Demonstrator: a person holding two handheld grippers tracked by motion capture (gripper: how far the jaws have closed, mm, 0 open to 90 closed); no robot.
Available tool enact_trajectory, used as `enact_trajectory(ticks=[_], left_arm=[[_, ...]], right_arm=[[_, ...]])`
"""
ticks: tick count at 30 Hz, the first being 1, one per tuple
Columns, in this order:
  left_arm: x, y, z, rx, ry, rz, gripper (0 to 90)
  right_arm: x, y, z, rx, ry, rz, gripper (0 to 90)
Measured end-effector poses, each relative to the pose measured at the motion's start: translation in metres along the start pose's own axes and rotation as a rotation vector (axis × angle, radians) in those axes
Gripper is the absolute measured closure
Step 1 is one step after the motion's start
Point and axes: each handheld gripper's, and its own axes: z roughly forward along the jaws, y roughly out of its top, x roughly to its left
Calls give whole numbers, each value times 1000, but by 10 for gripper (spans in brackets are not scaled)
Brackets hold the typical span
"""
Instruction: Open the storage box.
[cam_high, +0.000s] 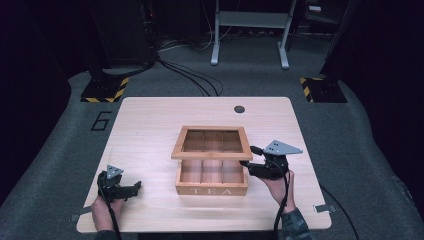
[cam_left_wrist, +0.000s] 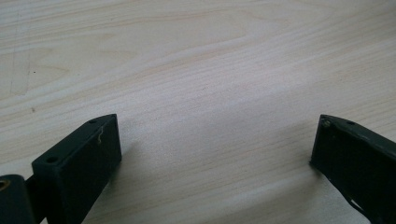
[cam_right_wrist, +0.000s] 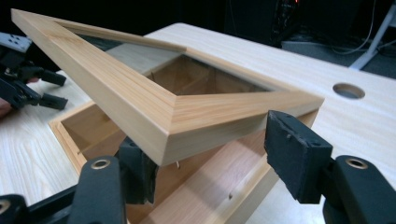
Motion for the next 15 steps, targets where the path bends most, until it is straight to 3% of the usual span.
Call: enact_trajectory(ticks=[8,15], left_arm=[[0,0,0,-5,3,6,18],[0,0,0,-6,2,5,19]], right_arm=[[5,-23,8,38,-15,44,370],[9,-48,19,100,3,74,359]])
